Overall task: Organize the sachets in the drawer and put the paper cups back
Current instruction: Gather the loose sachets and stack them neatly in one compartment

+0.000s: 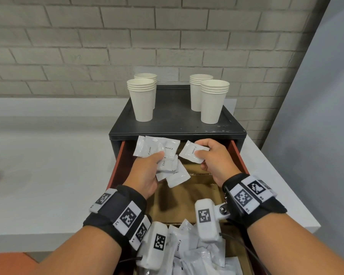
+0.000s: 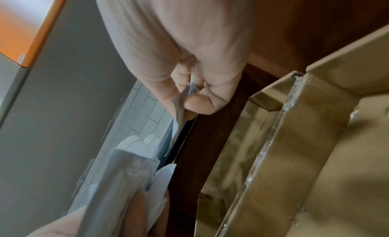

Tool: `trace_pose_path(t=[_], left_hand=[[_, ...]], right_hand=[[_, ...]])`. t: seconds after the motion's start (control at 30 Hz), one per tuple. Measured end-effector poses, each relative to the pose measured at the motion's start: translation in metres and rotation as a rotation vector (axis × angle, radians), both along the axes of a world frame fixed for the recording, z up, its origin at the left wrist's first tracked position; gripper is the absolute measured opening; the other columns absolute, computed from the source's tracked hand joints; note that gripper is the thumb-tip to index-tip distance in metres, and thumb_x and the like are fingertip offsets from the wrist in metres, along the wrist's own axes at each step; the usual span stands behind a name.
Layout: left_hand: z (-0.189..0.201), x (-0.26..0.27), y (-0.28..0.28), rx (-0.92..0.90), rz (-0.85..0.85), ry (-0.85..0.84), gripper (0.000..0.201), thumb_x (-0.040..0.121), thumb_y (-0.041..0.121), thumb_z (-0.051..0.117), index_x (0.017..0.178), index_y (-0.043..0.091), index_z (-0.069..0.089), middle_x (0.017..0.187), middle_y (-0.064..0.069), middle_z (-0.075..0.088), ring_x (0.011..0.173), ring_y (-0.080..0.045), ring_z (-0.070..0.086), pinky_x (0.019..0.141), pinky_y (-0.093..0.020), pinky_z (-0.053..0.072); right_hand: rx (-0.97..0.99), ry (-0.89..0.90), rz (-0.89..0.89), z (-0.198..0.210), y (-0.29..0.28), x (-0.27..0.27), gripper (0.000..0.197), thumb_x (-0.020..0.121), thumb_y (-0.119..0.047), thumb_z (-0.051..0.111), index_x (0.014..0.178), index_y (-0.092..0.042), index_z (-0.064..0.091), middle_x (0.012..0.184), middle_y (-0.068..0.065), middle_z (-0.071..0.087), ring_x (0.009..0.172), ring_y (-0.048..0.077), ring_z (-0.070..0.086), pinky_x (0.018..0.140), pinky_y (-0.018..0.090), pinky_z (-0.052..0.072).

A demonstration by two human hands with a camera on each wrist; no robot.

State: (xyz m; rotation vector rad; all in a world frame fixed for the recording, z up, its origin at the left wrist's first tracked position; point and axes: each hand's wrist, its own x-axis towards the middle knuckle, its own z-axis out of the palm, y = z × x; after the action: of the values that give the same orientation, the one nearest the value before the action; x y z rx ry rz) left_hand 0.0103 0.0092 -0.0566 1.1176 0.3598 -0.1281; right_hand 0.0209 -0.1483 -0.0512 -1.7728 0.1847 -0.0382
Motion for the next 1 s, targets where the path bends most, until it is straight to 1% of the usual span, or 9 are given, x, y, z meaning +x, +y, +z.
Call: trace_pose_path(t=[0.07, 0.17, 0.43, 0.5, 0.6, 0.67, 0.87, 0.93, 1.0], left_hand=[[0.0007, 0.0002, 0.0004, 0.008, 0.008, 0.008, 0.021, 0.093, 0.006, 0.055, 0.101, 0.026, 0.052, 0.096, -0.002, 0.06, 0.089, -0.021, 0.061, 0.086, -0.042, 0.053], [0.0007, 0.0002, 0.0013, 0.028, 0.024, 0.015, 0.023, 0.093, 0.007, 0.055, 0.105, 0.026, 0.05, 0.094, 0.0, 0.059, 0.089, -0.021, 0.061, 0.091, -0.044, 0.052], [0.0028, -0.0012, 0.0002, 0.058, 0.025, 0.024, 0.026, 0.093, 0.009, 0.056, 0.11, 0.025, 0.047, 0.094, 0.001, 0.058, 0.087, -0.021, 0.06, 0.087, -0.042, 0.052], [0.0029, -0.0012, 0.0004, 0.072, 0.027, 0.028, 0.026, 0.092, 0.01, 0.056, 0.11, 0.026, 0.047, 0.094, 0.002, 0.058, 0.087, -0.021, 0.06, 0.088, -0.042, 0.053], [0.0029, -0.0016, 0.0014, 0.087, 0.043, 0.029, 0.026, 0.093, 0.01, 0.056, 0.11, 0.028, 0.046, 0.094, 0.003, 0.057, 0.089, -0.022, 0.06, 0.09, -0.043, 0.052], [0.0029, -0.0013, 0.0019, 0.092, 0.063, 0.031, 0.026, 0.093, 0.011, 0.056, 0.11, 0.028, 0.046, 0.094, 0.003, 0.057, 0.09, -0.022, 0.059, 0.092, -0.043, 0.051], [0.0029, -0.0002, 0.0021, 0.096, 0.079, 0.042, 0.026, 0.093, 0.012, 0.055, 0.111, 0.028, 0.046, 0.094, 0.004, 0.057, 0.09, -0.021, 0.06, 0.09, -0.042, 0.053], [0.0033, -0.0002, 0.0016, 0.092, 0.077, 0.042, 0.026, 0.093, 0.012, 0.055, 0.112, 0.028, 0.046, 0.095, 0.003, 0.057, 0.092, -0.022, 0.06, 0.09, -0.042, 0.053], [0.0035, 0.0, 0.0018, 0.094, 0.081, 0.041, 0.028, 0.093, 0.012, 0.056, 0.113, 0.028, 0.046, 0.096, 0.003, 0.057, 0.093, -0.022, 0.06, 0.089, -0.042, 0.053]], right_hand=[[-0.011, 0.003, -0.001, 0.0005, -0.0001, -0.0004, 0.028, 0.093, -0.007, 0.053, 0.118, -0.019, 0.058, 0.111, 0.001, 0.057, 0.073, 0.011, 0.056, 0.053, 0.013, 0.042], [-0.012, 0.004, -0.016, 0.001, -0.0011, -0.001, 0.029, 0.094, -0.008, 0.052, 0.119, -0.019, 0.058, 0.109, 0.0, 0.056, 0.068, 0.011, 0.055, 0.053, 0.013, 0.041], [-0.003, 0.031, -0.051, 0.0007, -0.0004, 0.0009, 0.018, 0.093, -0.009, 0.054, 0.108, -0.016, 0.061, 0.104, 0.003, 0.059, 0.07, 0.011, 0.057, 0.052, 0.013, 0.04], [-0.012, 0.044, -0.057, 0.0011, 0.0001, 0.0013, 0.015, 0.093, -0.01, 0.053, 0.102, -0.017, 0.062, 0.101, 0.001, 0.059, 0.076, 0.015, 0.059, 0.053, 0.014, 0.041], [-0.044, 0.066, -0.059, 0.0011, -0.0003, 0.0034, 0.014, 0.093, -0.01, 0.052, 0.093, -0.018, 0.064, 0.097, 0.0, 0.058, 0.096, 0.021, 0.057, 0.058, 0.017, 0.041], [-0.064, 0.095, -0.047, 0.0019, -0.0004, 0.0043, 0.017, 0.093, -0.009, 0.051, 0.086, -0.019, 0.063, 0.093, -0.001, 0.057, 0.096, 0.019, 0.053, 0.062, 0.018, 0.042], [-0.142, 0.191, -0.019, 0.0049, 0.0011, 0.0053, 0.014, 0.093, -0.008, 0.05, 0.095, -0.013, 0.064, 0.106, 0.009, 0.057, 0.099, 0.023, 0.052, 0.067, 0.019, 0.044], [-0.171, 0.229, -0.003, 0.0069, 0.002, 0.0055, 0.018, 0.093, -0.01, 0.051, 0.106, -0.009, 0.064, 0.113, 0.012, 0.057, 0.103, 0.025, 0.052, 0.081, 0.026, 0.047], [-0.219, 0.266, 0.023, 0.0086, 0.0032, 0.0057, 0.025, 0.093, -0.012, 0.053, 0.116, -0.007, 0.061, 0.119, 0.015, 0.055, 0.11, 0.028, 0.052, 0.092, 0.03, 0.045]])
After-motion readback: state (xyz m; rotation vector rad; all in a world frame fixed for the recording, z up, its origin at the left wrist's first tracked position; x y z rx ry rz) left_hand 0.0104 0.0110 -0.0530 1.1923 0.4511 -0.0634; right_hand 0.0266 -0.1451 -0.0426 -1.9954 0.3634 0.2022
